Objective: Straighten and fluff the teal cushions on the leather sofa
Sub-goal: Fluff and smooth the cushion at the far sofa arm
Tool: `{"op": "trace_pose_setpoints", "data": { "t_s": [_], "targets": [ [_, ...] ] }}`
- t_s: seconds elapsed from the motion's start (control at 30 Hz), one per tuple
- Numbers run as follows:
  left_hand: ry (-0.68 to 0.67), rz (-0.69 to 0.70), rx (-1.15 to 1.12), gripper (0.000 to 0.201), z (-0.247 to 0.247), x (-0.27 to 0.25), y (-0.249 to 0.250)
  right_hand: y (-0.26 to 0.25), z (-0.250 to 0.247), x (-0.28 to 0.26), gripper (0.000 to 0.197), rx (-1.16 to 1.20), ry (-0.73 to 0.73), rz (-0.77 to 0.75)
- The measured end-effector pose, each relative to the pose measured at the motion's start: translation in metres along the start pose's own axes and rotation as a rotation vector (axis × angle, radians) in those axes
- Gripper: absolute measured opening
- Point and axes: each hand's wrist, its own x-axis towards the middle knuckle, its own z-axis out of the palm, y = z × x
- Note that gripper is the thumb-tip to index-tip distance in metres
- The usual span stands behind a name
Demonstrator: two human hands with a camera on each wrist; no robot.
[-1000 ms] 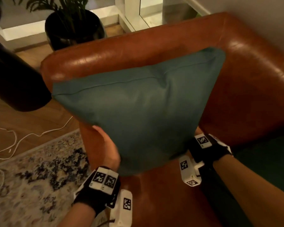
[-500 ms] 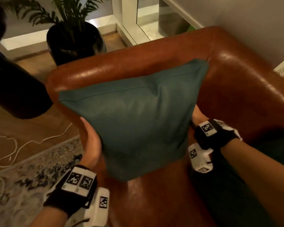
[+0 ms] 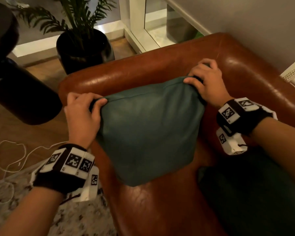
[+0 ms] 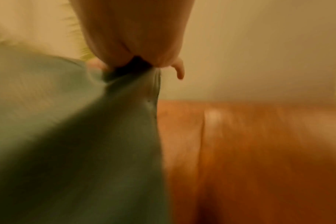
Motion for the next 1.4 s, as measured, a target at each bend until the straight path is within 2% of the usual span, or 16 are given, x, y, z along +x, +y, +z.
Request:
{"op": "trace_pose_setpoints", "data": {
  "t_s": [0.1,0.23,0.33,0.4,0.47,0.53,0.57,0.67,0.73,0.8,0.87,0.93,1.03,1.1,1.2,1.4],
  "targets": [
    [0.098,-0.077,0.051,0.017,-0.004,0.0,0.018,0.001,-0.015,0.004,0.039,-0.016,0.032,0.015],
    [0.159,-0.081,0.139,0.019,0.007,0.003,0.03,0.006,-0.026,0.003,0.032,-0.164,0.015,0.071],
    [0.081,-0.094,0.214,0.023,0.02,0.0,0.032,0.007,-0.014,-0.008,0.032,-0.222,-0.018,0.193],
    [0.044,-0.095,0.213,0.023,0.021,-0.002,0.029,0.014,-0.013,-0.017,0.036,-0.108,0.047,0.134],
    [-0.023,0.001,0.211,0.028,0.013,-0.003,0.018,0.025,-0.023,-0.019,0.059,0.068,0.051,0.054],
    [-0.17,0.143,0.16,0.045,0.004,-0.001,0.006,0.035,-0.037,-0.016,0.079,0.063,-0.048,0.051],
    [-0.211,0.193,0.13,0.046,0.0,0.0,0.003,0.037,-0.045,-0.013,0.081,0.044,-0.086,0.051],
    [-0.102,0.267,0.117,0.03,-0.007,0.005,0.008,0.036,-0.058,-0.004,0.057,0.07,-0.046,0.067],
    [0.028,0.229,0.14,0.021,-0.005,0.011,0.02,0.033,-0.058,0.003,0.036,0.094,0.079,0.12],
    [0.089,0.123,0.189,0.02,0.002,0.011,0.031,0.028,-0.053,0.002,0.033,0.093,0.197,0.174],
    [0.094,0.027,0.213,0.023,0.007,0.0,0.039,0.016,-0.039,-0.017,0.046,0.054,0.24,0.173],
    [0.078,0.063,0.231,0.037,0.011,-0.027,0.046,-0.009,-0.021,-0.058,0.067,0.005,0.172,0.064],
    [-0.194,0.406,0.292,0.068,0.024,-0.091,0.058,-0.03,0.007,-0.133,0.098,-0.199,-0.118,-0.196],
    [-0.371,0.551,0.415,0.089,0.043,-0.121,0.053,-0.021,0.028,-0.158,0.118,-0.366,-0.222,-0.264],
    [-0.45,0.49,0.522,0.112,0.068,-0.111,0.031,-0.013,0.052,-0.14,0.136,-0.407,-0.252,-0.256],
    [-0.456,0.454,0.576,0.115,0.089,-0.068,0.012,-0.004,0.077,-0.082,0.141,-0.438,-0.349,-0.22]
  ]
}}
